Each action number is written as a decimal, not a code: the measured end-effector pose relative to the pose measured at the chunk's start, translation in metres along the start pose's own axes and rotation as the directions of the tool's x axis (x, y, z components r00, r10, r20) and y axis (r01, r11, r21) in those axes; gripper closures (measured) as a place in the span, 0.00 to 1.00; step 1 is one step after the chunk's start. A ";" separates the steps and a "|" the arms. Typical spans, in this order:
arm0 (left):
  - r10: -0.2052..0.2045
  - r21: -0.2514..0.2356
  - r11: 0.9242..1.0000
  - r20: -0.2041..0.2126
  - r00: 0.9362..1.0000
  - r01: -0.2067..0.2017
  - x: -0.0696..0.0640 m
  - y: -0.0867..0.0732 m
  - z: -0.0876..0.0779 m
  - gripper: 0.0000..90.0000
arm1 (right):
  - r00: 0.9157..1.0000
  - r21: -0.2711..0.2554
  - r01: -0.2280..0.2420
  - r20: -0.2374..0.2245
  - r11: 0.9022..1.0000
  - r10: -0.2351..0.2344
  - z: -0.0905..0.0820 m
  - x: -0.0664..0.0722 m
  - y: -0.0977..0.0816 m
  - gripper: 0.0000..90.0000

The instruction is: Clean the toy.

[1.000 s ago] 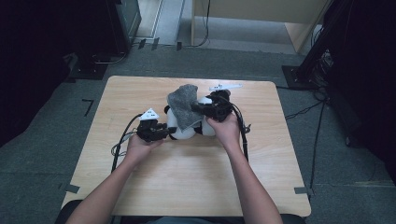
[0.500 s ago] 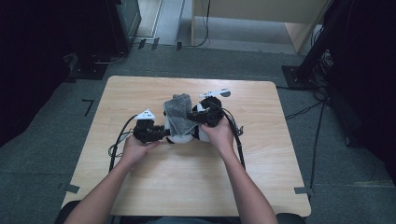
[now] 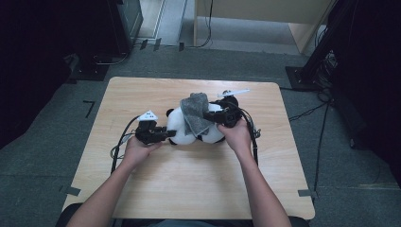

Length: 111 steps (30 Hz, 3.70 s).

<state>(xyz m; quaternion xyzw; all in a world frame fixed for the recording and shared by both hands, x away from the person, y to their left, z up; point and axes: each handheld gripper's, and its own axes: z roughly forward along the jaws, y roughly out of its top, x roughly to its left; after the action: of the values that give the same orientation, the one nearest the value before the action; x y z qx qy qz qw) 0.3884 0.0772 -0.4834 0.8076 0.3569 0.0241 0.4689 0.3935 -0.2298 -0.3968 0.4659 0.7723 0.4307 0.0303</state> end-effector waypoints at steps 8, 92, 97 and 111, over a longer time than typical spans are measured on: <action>-0.013 0.004 1.000 0.009 1.000 0.013 0.003 0.001 0.000 0.76 | 0.999 -0.034 -0.032 0.026 0.999 0.032 -0.027 -0.019 -0.005 0.91; -0.027 0.010 1.000 0.017 1.000 0.027 0.005 0.002 0.001 0.75 | 0.998 -0.045 -0.045 0.034 0.998 0.046 -0.031 -0.031 -0.012 0.91; -0.025 0.018 1.000 0.020 0.999 0.025 0.006 0.002 0.000 0.75 | 0.996 -0.055 -0.066 0.054 0.996 0.069 -0.042 -0.042 -0.020 0.91; -0.015 0.040 0.999 0.034 0.999 0.014 0.011 0.003 -0.004 0.77 | 0.973 -0.097 -0.070 0.213 0.993 0.090 -0.085 -0.070 -0.036 0.92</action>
<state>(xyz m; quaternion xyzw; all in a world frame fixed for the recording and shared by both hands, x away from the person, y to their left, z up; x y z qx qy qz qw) 0.3966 0.0859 -0.4825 0.8144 0.3549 -0.0002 0.4591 0.3695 -0.3436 -0.3933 0.5391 0.7250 0.4122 0.1178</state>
